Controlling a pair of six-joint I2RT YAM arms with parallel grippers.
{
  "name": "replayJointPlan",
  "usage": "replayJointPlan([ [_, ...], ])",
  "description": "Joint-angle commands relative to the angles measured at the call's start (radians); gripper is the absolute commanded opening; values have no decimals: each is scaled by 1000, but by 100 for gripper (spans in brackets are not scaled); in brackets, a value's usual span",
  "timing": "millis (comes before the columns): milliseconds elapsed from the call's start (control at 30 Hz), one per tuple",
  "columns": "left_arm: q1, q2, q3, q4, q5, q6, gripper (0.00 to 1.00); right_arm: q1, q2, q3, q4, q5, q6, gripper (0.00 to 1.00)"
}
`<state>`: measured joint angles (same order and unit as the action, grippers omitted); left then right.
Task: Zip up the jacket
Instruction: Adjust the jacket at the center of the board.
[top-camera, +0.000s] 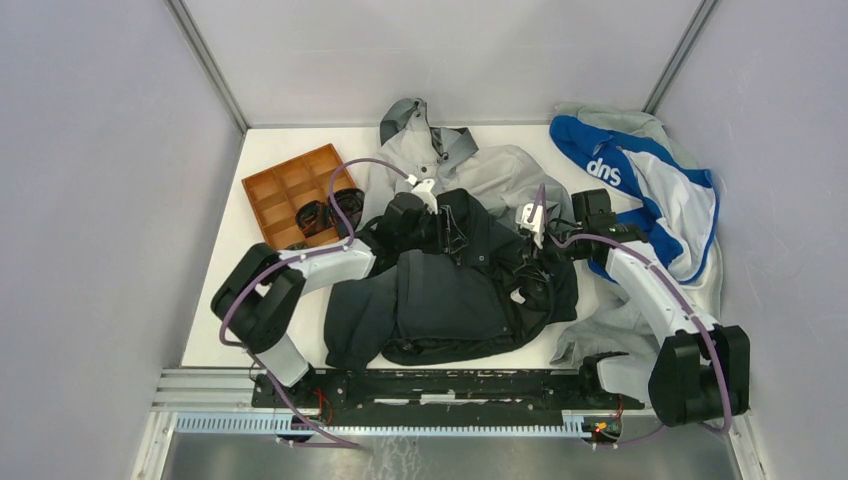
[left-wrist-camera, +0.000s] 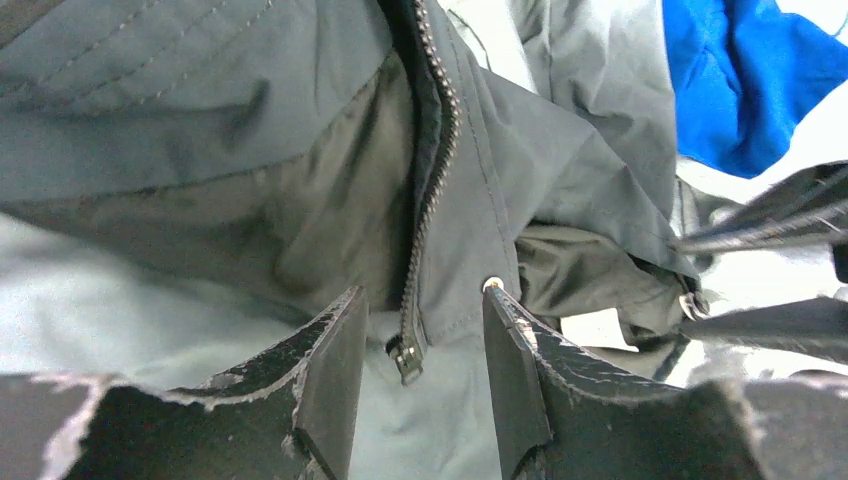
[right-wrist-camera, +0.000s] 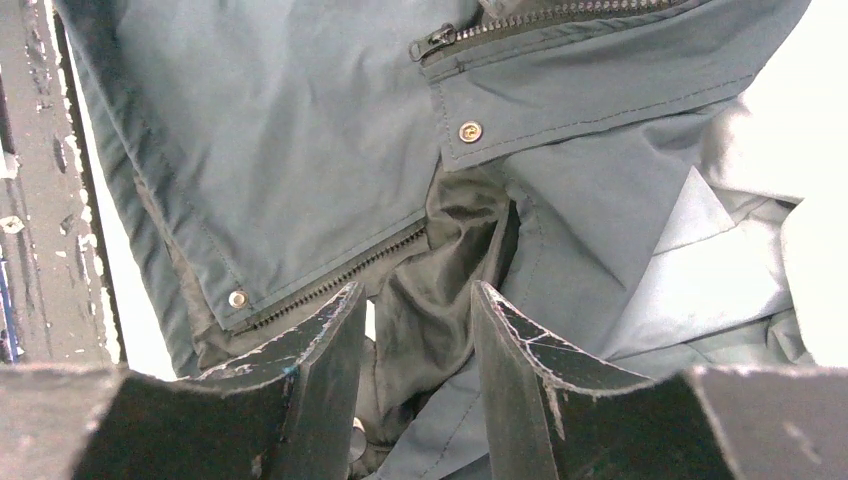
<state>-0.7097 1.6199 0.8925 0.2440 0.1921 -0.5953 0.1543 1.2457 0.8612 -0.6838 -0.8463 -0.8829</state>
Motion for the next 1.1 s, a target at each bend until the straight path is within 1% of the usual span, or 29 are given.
replayJointPlan([
  [0,1,72,94,20,5,70,51,-9,-68,-48,52,-51,54,49],
  [100,1,109,126,9,33,71,46,-14,-91,-69,60,-53,67,49],
  [500,-11,169,138,-20,107,47,42,-25,-103,-75,72,-77,88,49],
  [600,-16,185,145,-19,136,34,36,-27,-105,-73,72,-83,90,49],
  [700,-22,199,150,-5,169,14,28,-31,-110,-74,73,-85,91,49],
  [833,-22,218,165,19,224,-29,3,-41,-121,-78,77,-92,100,49],
  [900,-22,217,167,53,260,-72,2,-54,-127,-78,78,-92,109,49],
  [1067,-18,197,164,233,348,-236,2,-110,-148,-68,96,-125,166,49],
])
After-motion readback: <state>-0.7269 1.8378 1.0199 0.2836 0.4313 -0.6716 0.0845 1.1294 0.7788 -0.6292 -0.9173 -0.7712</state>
